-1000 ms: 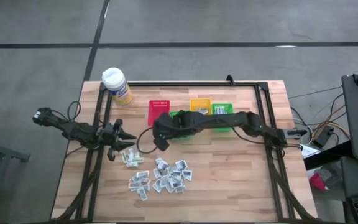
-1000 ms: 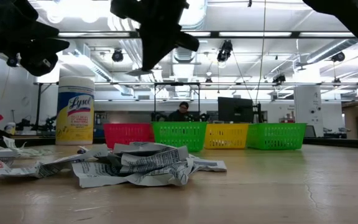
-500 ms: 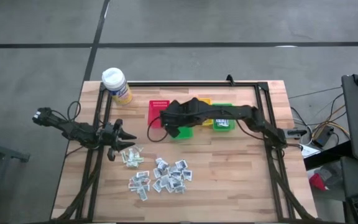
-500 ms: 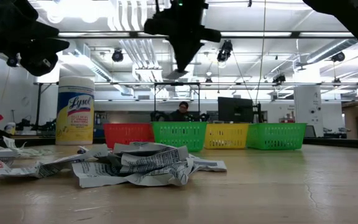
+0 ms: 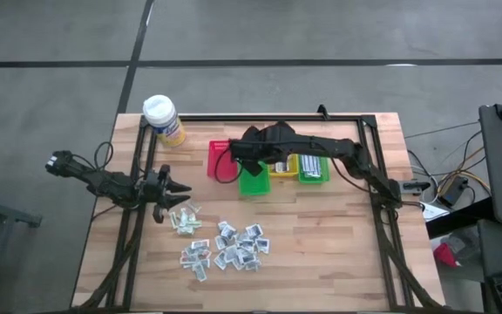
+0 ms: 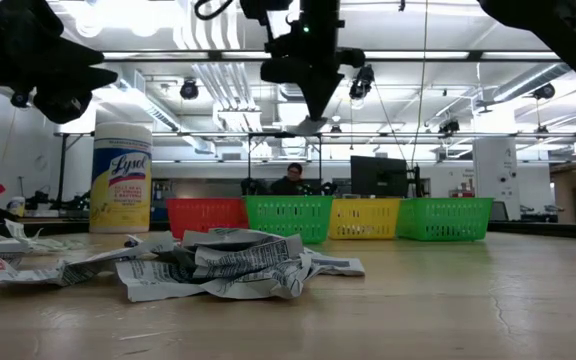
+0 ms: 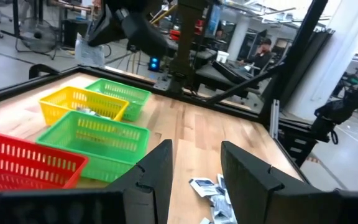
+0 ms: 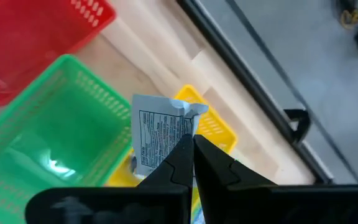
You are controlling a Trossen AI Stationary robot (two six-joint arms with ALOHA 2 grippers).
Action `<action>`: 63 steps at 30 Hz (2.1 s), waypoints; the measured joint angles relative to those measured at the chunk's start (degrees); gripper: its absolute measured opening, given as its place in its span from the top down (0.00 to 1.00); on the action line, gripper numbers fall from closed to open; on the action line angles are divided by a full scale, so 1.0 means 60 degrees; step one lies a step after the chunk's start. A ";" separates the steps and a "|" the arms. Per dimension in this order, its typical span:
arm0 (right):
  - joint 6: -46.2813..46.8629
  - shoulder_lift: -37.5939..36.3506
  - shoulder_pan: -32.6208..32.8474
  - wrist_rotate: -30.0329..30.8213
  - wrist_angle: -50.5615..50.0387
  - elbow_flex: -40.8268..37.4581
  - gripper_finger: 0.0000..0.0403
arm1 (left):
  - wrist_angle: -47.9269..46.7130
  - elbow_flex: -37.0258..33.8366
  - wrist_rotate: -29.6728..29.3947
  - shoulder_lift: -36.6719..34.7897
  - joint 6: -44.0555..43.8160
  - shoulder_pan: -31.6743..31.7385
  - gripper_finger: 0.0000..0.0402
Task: Pick & Place First Aid Supplies
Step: Put the alcohol pad into the yellow basket
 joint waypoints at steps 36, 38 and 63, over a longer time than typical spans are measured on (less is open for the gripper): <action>-0.8343 -0.0015 -0.1435 -0.3063 0.0004 -0.0032 0.98 | 0.0064 0.0002 -0.0791 0.0000 -0.0084 -0.0001 0.67; -0.8554 -0.0021 -0.1544 -0.3223 0.0004 -0.0034 0.98 | 0.0066 0.0000 -0.0911 0.0000 -0.0102 -0.0001 0.67; -0.9594 -0.1787 -0.2329 -0.4430 0.0418 -0.2793 0.98 | 0.0076 0.0000 -0.2161 -0.0004 -0.0357 0.0003 0.67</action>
